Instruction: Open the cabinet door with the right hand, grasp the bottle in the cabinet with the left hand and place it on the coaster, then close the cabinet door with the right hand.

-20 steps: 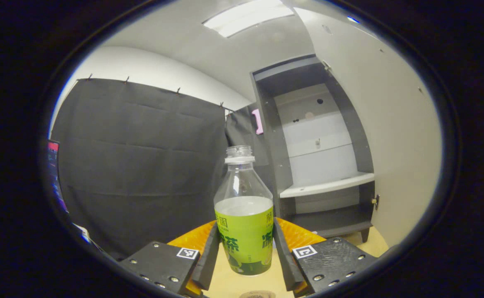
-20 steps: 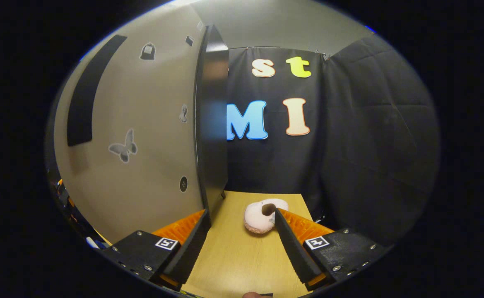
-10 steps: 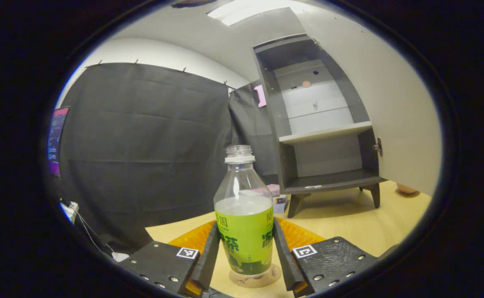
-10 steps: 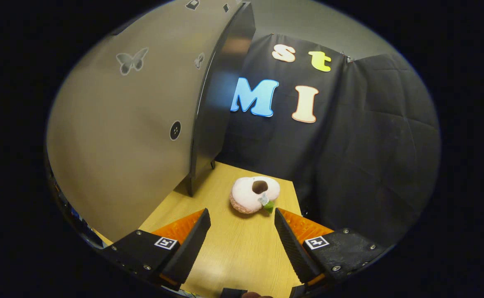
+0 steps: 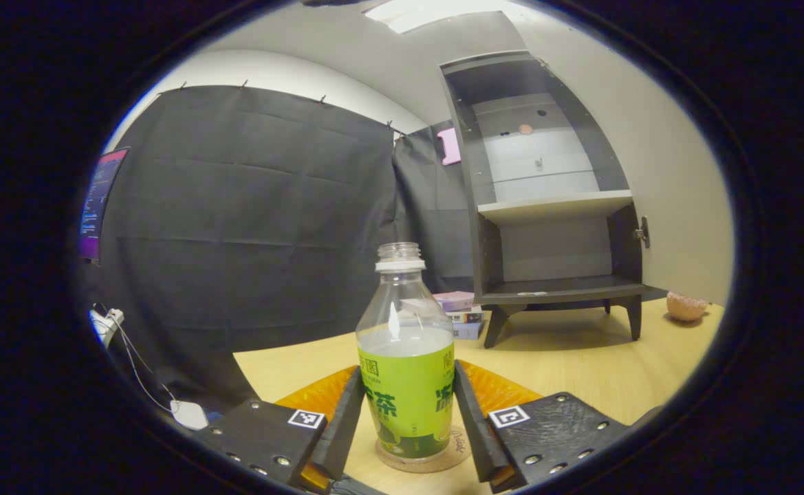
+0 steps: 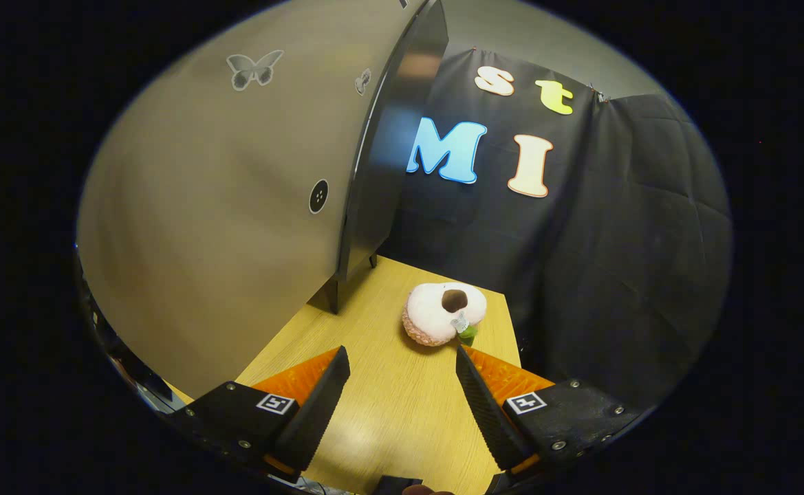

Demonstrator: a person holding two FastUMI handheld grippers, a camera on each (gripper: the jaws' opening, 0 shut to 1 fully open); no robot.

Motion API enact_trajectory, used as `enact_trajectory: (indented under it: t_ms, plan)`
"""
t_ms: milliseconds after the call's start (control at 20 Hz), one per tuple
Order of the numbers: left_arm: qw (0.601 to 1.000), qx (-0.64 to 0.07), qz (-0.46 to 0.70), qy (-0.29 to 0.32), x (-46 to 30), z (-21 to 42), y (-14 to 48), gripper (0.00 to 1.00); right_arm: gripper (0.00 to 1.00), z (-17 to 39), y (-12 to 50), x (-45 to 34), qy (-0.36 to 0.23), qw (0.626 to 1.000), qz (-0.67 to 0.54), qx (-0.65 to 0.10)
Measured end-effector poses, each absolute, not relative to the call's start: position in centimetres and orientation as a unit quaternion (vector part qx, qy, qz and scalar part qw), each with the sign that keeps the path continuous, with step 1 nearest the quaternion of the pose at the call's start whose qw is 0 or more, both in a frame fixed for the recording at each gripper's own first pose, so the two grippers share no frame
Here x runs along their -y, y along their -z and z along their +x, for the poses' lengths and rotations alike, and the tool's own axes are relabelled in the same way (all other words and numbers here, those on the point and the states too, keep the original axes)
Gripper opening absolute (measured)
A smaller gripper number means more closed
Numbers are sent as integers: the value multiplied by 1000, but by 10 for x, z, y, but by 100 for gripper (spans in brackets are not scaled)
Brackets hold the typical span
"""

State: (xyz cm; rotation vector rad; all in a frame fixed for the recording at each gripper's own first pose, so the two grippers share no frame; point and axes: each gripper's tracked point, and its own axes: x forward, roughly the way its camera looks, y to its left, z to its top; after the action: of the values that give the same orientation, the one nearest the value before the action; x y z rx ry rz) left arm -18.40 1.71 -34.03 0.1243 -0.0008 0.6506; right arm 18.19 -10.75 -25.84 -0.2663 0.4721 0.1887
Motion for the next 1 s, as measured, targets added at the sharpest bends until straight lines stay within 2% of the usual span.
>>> enact_trajectory:
  t_ms: [50,550,700,1000]
  plan:
    - [947,2,62,-316,-16,-183,338,72,96,181,261,108,-92,959,-131,-235]
    - [953,22,57,-298,-14,-184,299,72,96,179,266,112,-84,958,-121,-245]
    - [953,3,47,-298,-14,-185,295,73,96,175,260,110,-91,961,-113,-237]
    - [960,10,56,-276,-1,-183,246,72,96,170,243,115,-92,967,-104,-215]
